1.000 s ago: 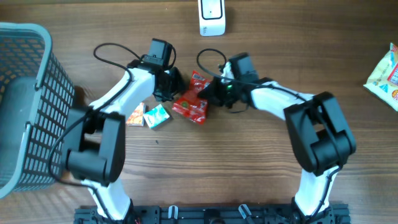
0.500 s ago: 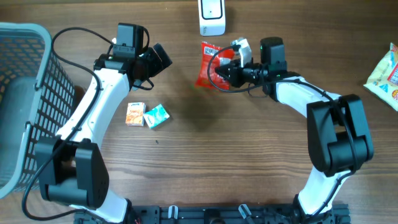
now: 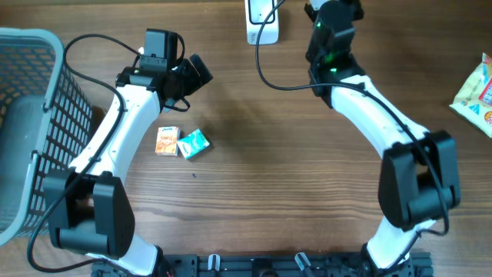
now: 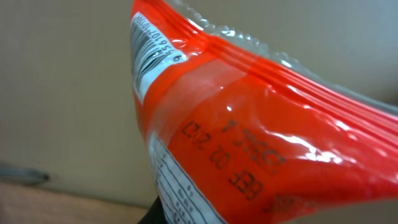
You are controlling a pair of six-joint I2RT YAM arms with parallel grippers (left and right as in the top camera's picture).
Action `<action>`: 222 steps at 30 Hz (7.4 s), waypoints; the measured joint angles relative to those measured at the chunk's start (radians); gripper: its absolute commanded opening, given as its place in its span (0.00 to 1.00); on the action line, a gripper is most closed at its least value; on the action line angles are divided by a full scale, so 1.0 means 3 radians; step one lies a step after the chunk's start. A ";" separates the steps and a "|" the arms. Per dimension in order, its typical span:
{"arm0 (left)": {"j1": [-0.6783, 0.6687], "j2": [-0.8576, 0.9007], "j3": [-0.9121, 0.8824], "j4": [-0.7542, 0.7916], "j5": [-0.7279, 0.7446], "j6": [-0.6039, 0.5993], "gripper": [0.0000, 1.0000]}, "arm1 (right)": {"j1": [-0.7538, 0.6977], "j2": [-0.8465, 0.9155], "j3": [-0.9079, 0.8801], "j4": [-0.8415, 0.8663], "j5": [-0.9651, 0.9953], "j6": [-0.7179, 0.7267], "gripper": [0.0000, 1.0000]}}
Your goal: Scan the item barcode
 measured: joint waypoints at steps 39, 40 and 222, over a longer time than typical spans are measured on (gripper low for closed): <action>0.0000 0.0000 0.0001 0.0006 0.0000 0.0000 1.00 | -0.1667 0.1686 0.0431 0.1039 0.1798 -0.1094 0.04; 0.0000 0.0000 0.0001 0.0009 0.0000 0.0000 1.00 | -0.1811 0.1691 0.0432 0.0752 0.1974 -0.0886 0.04; -0.0546 -0.0153 -0.0385 -0.1352 -0.0523 -0.0891 1.00 | 0.0141 0.0674 0.0291 -0.5041 -0.3882 0.1826 0.45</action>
